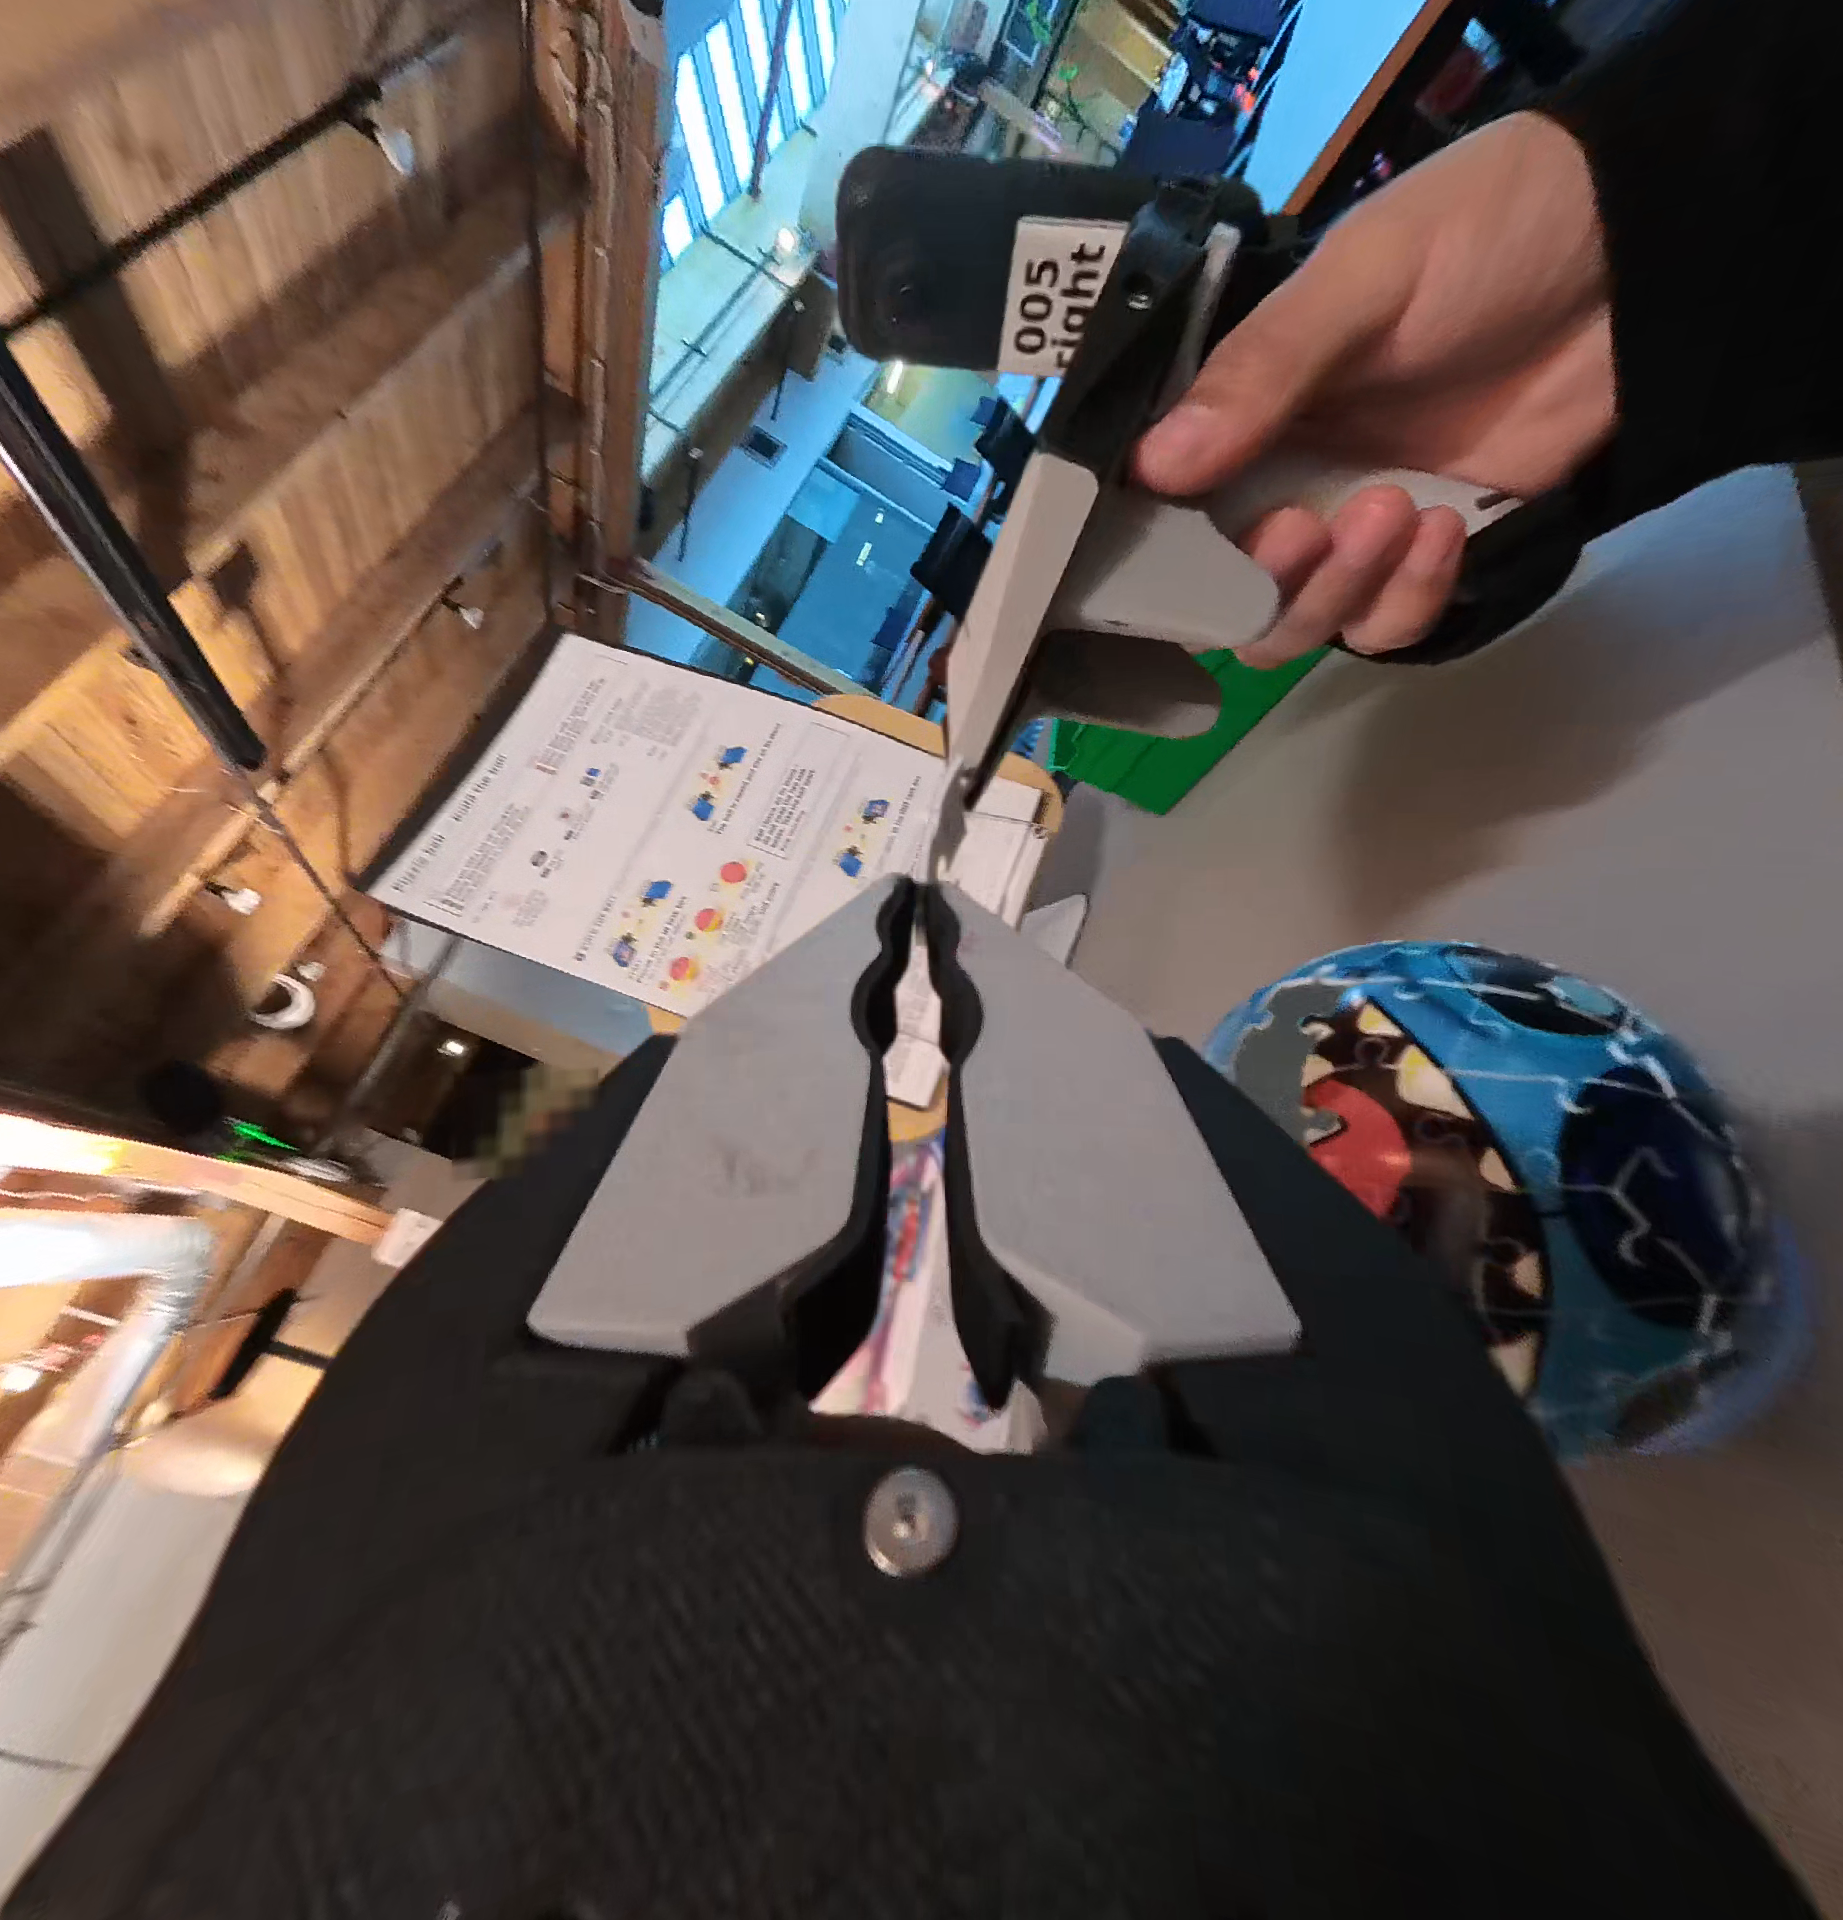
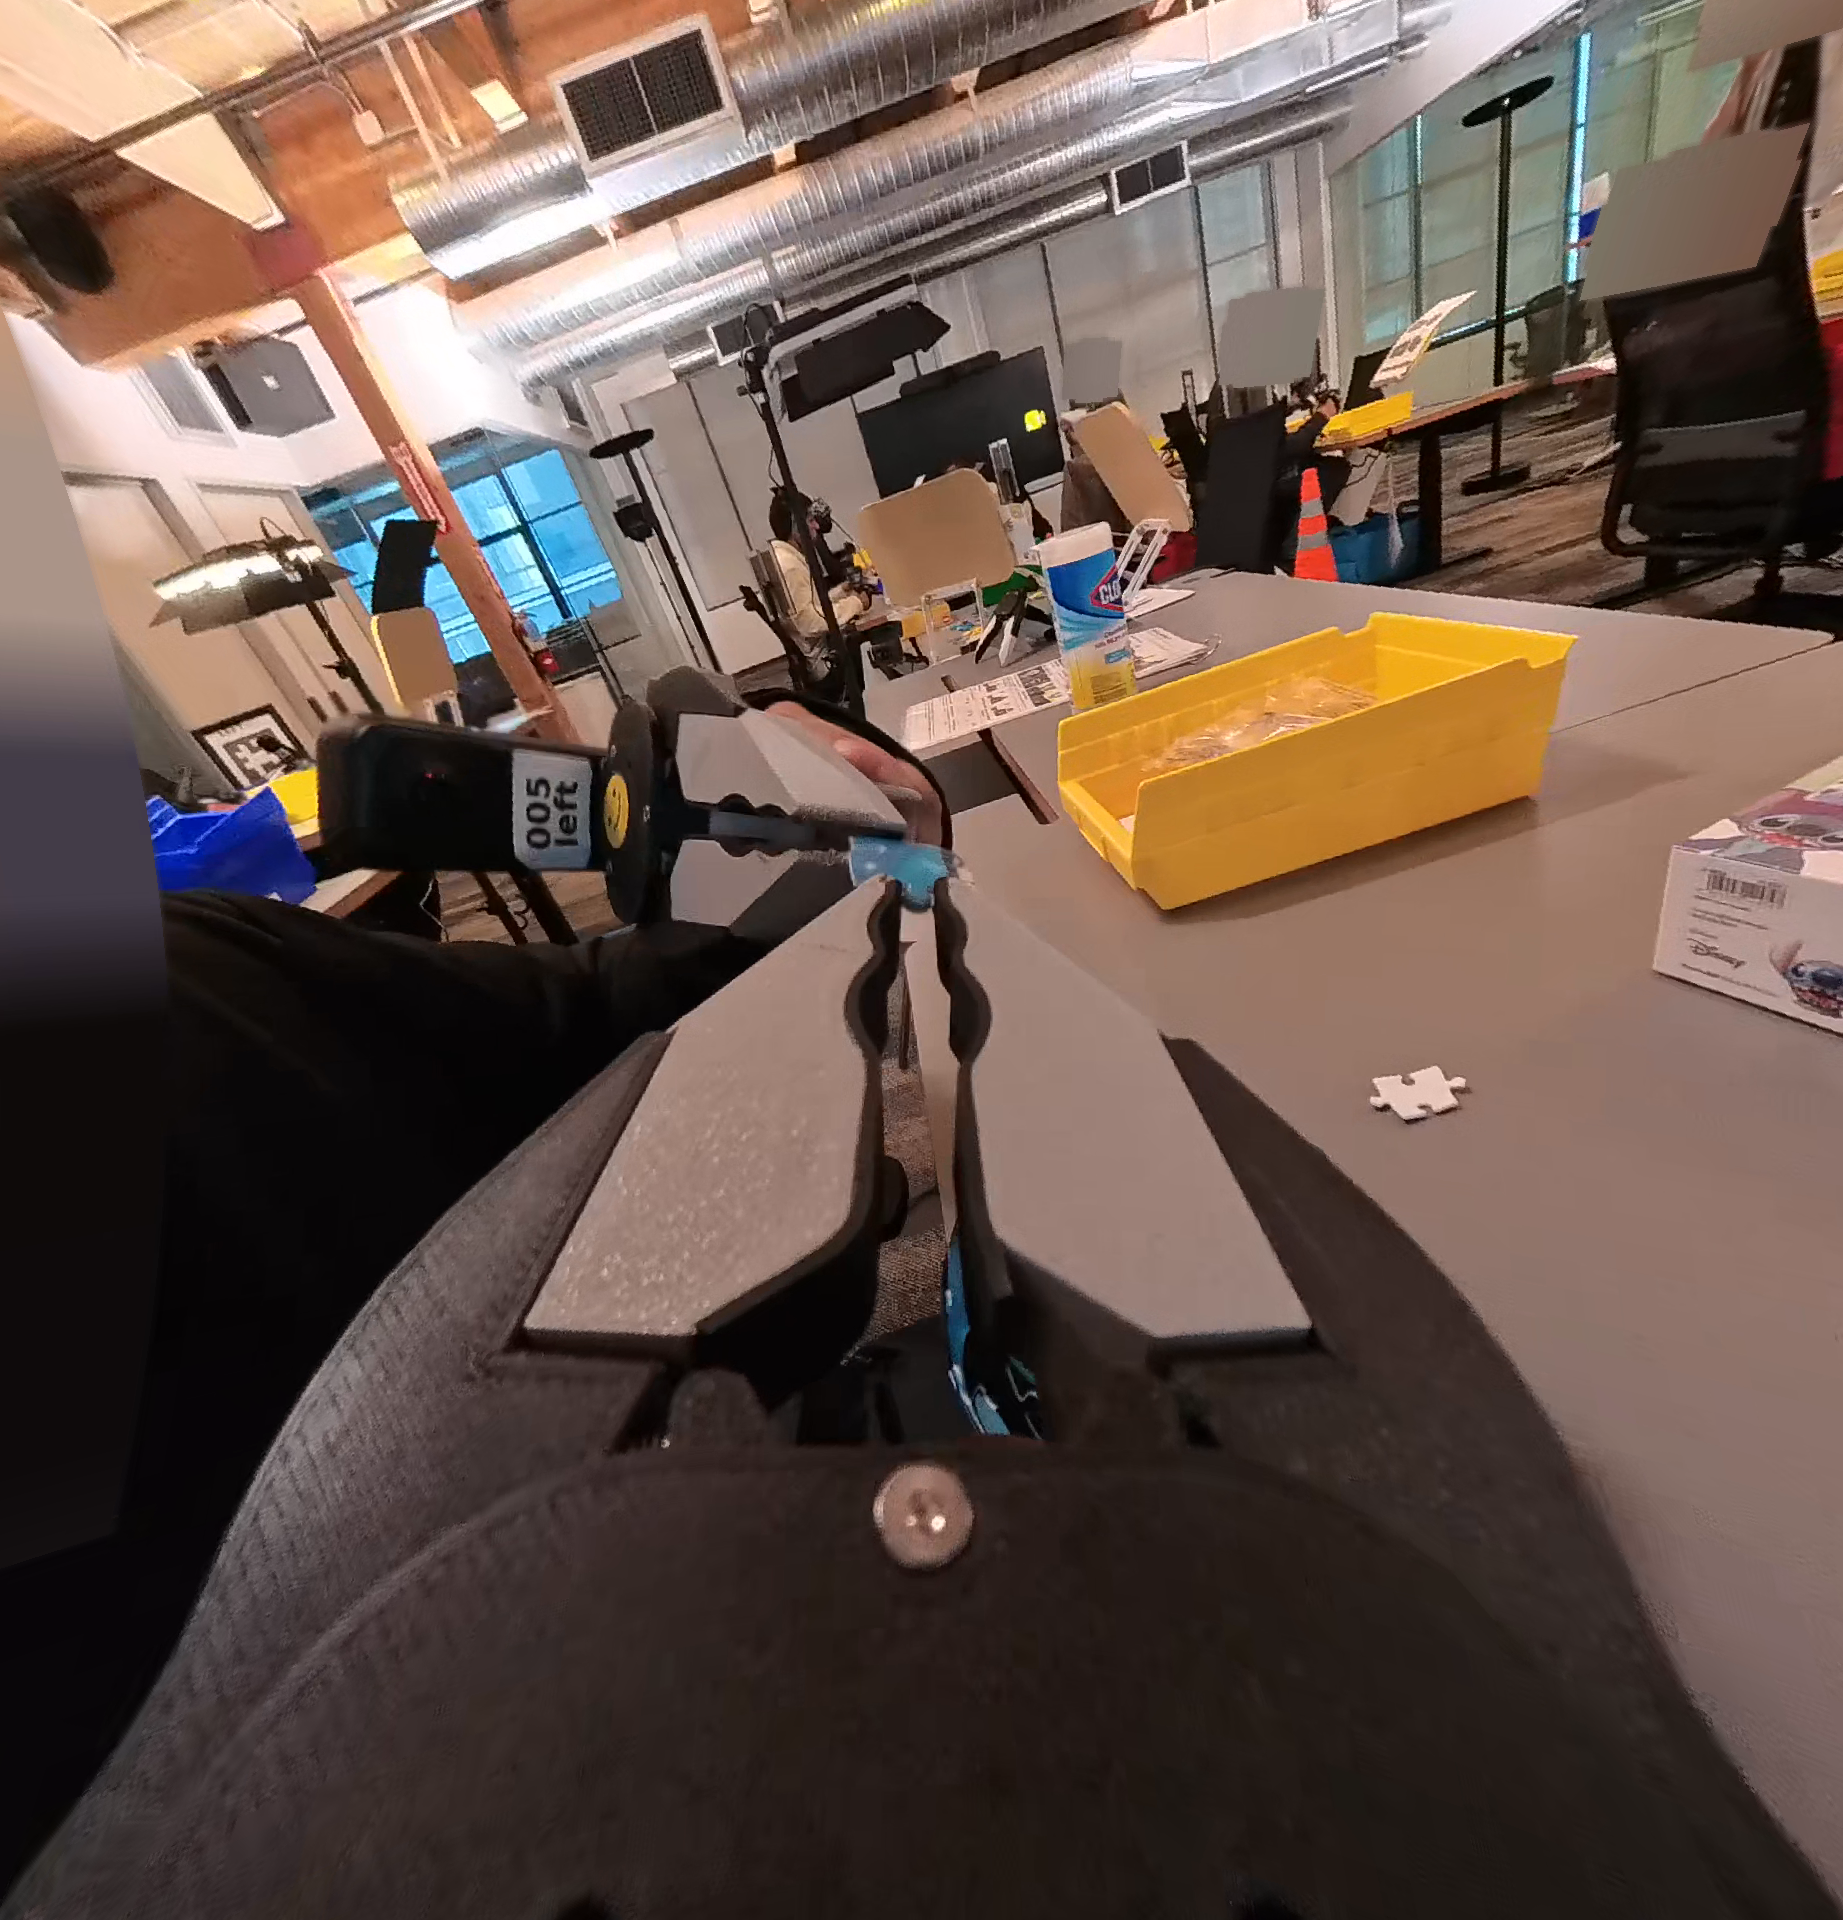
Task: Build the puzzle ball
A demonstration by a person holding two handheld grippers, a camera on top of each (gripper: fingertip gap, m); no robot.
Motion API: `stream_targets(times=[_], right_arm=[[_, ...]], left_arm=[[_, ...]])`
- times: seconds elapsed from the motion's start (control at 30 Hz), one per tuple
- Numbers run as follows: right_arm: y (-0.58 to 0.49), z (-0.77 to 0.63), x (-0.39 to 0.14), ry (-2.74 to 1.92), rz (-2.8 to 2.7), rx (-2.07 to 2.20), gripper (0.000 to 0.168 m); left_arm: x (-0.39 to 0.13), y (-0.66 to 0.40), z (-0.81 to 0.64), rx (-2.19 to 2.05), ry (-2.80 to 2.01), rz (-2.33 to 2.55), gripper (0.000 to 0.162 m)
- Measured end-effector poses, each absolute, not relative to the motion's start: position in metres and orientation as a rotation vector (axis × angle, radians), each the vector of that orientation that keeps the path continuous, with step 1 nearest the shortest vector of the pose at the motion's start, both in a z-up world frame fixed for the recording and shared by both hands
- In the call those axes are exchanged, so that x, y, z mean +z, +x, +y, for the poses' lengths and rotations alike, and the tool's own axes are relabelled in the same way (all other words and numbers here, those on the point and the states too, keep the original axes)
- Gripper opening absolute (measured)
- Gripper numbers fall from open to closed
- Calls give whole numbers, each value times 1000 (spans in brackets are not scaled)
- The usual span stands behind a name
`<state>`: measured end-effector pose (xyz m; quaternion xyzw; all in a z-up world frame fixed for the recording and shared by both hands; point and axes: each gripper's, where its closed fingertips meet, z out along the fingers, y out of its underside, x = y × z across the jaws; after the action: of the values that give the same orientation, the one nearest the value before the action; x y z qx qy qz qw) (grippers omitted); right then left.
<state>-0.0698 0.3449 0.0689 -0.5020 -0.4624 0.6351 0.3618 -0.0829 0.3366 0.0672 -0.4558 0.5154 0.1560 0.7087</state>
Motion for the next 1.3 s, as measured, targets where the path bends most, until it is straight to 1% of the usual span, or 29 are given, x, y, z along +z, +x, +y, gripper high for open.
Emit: stream_targets(times=[0.2,0.3,0.43,0.6,0.7,0.87,0.97,1.13,1.3], right_arm=[[-71,341,65,-1262,-1220,1635,2],[-70,334,61,-1203,-1263,1597,1],[-69,335,52,-1117,-1321,1447,2],[-72,343,40,-1063,-1336,1330,2],[-72,347,36,-1039,-1348,1327,2],[-69,349,17,-980,-1428,1271,2],[-72,353,5,-953,-1481,1203,2],[-77,347,-4,-859,-1561,1133,1],[-86,346,-14,-849,-1607,1088,2]], left_arm=[[65,-83,331,560,-801,1165,0],[61,-82,326,587,-706,1169,0],[51,-82,329,575,-681,1179,0],[37,-89,339,517,-737,1158,0],[32,-97,339,488,-765,1151,6],[30,-133,336,456,-871,1084,0],[22,-154,338,436,-946,1031,0],[-2,-161,342,443,-1008,1025,0],[-12,-156,341,392,-1026,1023,0]])
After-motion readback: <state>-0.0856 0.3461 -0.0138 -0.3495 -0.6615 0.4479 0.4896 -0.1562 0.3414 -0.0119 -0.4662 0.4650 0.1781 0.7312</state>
